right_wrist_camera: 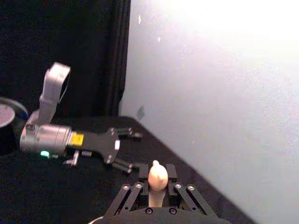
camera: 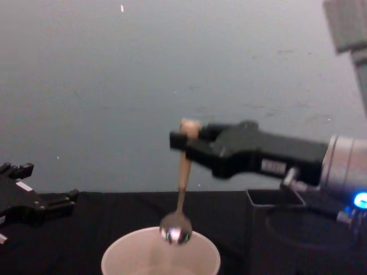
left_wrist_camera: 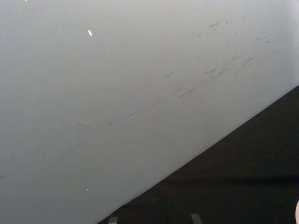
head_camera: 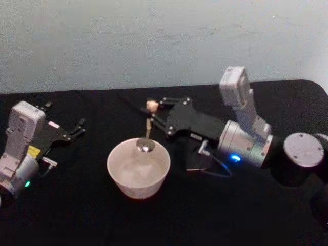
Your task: Pick up the stirring spoon with one hand, stir inside the cup, then place it back in its original position.
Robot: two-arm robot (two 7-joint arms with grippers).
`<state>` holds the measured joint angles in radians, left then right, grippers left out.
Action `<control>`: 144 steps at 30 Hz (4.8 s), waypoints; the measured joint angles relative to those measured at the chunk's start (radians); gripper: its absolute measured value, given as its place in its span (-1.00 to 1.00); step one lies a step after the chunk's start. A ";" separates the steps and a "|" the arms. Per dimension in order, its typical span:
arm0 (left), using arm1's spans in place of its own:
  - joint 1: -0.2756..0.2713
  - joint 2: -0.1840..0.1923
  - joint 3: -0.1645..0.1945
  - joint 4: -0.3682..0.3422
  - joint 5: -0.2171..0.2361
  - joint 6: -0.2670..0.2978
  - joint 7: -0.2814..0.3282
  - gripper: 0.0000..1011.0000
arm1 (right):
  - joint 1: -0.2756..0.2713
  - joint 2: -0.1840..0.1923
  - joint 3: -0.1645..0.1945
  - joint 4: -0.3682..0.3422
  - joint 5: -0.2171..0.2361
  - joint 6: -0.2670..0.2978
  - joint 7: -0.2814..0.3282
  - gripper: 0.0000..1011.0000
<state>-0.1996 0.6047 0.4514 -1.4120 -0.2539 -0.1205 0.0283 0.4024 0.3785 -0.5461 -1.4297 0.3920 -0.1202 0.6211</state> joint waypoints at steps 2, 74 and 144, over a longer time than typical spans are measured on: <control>0.000 0.000 0.000 0.000 0.000 0.000 0.000 0.98 | -0.002 0.009 0.008 -0.020 0.005 0.000 -0.001 -0.58; 0.000 0.000 0.000 0.000 0.000 0.000 0.000 0.98 | -0.043 0.123 0.080 0.089 0.113 0.101 0.011 -0.58; 0.000 0.000 0.000 0.000 0.000 0.000 0.000 0.98 | -0.138 0.079 0.240 -0.003 0.019 0.027 -0.319 0.98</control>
<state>-0.1996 0.6047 0.4514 -1.4120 -0.2539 -0.1205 0.0283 0.2648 0.4571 -0.3065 -1.4329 0.4115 -0.0930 0.3021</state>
